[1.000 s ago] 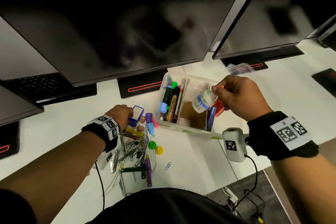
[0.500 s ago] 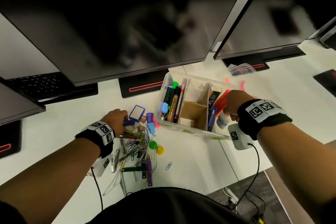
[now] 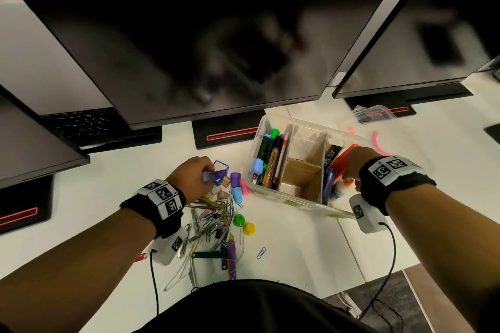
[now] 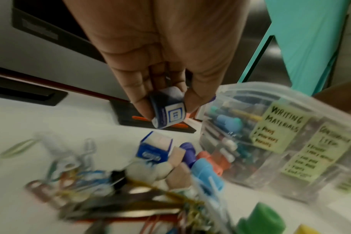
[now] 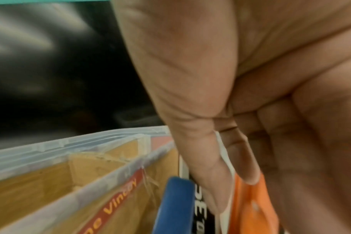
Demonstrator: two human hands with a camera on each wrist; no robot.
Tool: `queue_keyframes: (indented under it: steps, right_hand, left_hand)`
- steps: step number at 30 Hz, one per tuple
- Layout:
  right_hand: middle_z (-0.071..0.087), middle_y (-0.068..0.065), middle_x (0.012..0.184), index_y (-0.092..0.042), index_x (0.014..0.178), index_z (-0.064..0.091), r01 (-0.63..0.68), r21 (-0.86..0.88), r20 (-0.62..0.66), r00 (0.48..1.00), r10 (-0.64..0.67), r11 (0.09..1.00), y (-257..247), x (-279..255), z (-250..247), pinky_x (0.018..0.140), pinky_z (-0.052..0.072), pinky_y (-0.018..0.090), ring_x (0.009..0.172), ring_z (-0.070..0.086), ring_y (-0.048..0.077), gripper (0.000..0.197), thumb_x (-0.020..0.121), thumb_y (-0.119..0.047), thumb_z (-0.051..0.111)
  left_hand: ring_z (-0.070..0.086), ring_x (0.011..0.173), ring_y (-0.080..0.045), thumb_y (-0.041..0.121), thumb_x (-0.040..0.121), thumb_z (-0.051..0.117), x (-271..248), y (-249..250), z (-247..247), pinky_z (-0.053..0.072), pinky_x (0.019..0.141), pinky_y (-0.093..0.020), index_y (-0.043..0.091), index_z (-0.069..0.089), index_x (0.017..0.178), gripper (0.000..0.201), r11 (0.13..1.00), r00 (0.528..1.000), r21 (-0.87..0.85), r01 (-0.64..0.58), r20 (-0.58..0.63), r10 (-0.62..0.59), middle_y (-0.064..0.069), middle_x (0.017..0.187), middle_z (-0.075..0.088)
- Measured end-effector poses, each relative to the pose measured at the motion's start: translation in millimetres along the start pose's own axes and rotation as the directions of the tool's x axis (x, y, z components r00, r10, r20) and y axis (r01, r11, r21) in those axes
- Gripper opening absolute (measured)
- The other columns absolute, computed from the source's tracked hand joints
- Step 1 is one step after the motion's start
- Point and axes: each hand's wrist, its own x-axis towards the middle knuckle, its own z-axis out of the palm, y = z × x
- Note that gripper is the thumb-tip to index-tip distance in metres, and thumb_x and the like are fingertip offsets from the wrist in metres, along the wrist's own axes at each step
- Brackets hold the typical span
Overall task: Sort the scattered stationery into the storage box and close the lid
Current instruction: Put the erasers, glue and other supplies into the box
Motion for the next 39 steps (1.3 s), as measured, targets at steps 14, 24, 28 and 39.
queue_keyframes:
  steps: [14,24,28,39]
  right_hand:
    - [0.066,0.007,0.087,-0.013,0.104,0.064,0.502,0.621,-0.264,0.857,-0.443,0.602,-101.5,-65.0,8.1,0.064,0.057,0.026,0.071,0.063,0.017,0.023,0.082,-0.017,0.07]
    - [0.06,0.004,0.076,-0.015,0.079,0.061,0.513,0.165,-0.388,0.819,-0.423,0.842,-53.5,-61.7,-36.0,0.058,0.041,0.024,0.071,0.054,0.022,0.016,0.075,-0.026,0.072]
    - [0.063,0.006,0.078,-0.012,0.08,0.065,0.326,-0.073,-0.247,0.91,-0.334,0.942,-26.3,-50.8,-40.8,0.05,0.04,0.02,0.071,0.057,0.022,0.024,0.063,-0.025,0.076]
    - [0.066,-0.003,0.089,-0.014,0.108,0.067,0.204,-0.404,0.178,0.974,-0.142,0.892,-15.2,-16.3,11.9,0.071,0.052,0.023,0.085,0.062,0.016,0.036,0.073,-0.018,0.074]
  left_hand:
    - [0.059,0.09,-0.015,0.012,0.079,0.069,-9.0,76.9,-5.0,0.054,0.076,-0.029,0.019,0.062,0.099,0.022,0.908,0.962,-0.331,-0.256,-0.175,0.207,0.001,0.1,0.06]
    - [0.042,0.127,-0.012,0.034,0.083,0.066,-9.3,61.9,-4.0,0.033,0.11,-0.031,0.026,0.061,0.12,0.038,0.943,0.943,0.053,-0.328,0.074,0.324,0.01,0.136,0.051]
    - [0.037,0.132,-0.012,0.03,0.088,0.061,-6.1,57.8,-2.3,0.027,0.109,-0.027,0.028,0.065,0.115,0.028,0.926,0.931,0.117,-0.36,0.111,0.348,0.013,0.142,0.046]
    - [0.021,0.144,-0.008,0.031,0.095,0.049,-10.9,62.3,0.8,0.018,0.116,-0.023,0.025,0.059,0.124,0.032,0.923,0.934,0.17,-0.345,0.155,0.321,0.007,0.154,0.029]
